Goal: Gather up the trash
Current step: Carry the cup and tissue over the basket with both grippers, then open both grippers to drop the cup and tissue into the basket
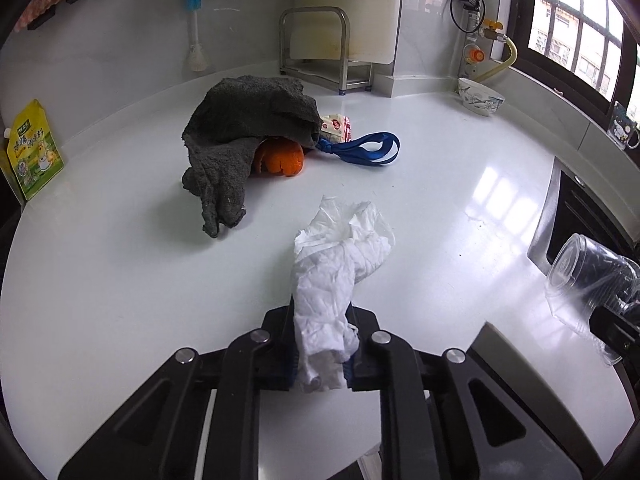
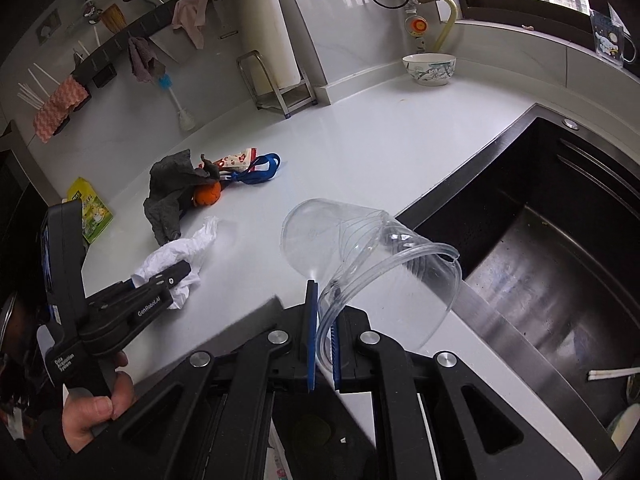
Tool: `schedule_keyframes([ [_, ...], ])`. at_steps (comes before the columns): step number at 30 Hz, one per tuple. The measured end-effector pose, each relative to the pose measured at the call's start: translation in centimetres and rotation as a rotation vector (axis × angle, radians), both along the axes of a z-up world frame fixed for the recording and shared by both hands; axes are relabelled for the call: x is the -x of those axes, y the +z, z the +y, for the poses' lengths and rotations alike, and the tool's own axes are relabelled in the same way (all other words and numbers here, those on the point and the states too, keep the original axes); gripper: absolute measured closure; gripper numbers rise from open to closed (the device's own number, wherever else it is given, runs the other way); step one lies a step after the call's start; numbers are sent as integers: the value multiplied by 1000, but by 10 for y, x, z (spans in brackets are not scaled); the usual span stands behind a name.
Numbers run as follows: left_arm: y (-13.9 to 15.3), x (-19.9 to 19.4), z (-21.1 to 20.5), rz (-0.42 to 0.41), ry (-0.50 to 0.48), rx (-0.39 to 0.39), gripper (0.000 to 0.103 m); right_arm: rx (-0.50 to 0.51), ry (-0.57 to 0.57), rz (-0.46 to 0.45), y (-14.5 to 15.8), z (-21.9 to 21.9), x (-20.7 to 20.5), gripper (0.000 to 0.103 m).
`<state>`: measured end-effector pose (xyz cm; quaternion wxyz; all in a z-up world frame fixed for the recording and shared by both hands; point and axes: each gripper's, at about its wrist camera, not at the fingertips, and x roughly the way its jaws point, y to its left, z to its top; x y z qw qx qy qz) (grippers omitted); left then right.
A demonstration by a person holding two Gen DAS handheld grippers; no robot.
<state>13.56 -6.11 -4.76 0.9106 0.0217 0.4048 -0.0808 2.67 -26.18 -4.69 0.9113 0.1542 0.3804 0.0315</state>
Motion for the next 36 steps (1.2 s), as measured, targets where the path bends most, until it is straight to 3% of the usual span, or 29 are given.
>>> schedule_keyframes([
  [11,20,82,20,-24,-85,-8,86,69,93,26,-12,54,78,97],
  [19,-4,142,18,16,-195,-47,86,27,160,122,-51,92,113,97],
  [28,-49,166,18,88,-248,-73,86,-10,193,264,-104,110,124,97],
  [36,-60,164,18,111,-250,-80,86,-42,217,363,-126,115,106,97],
])
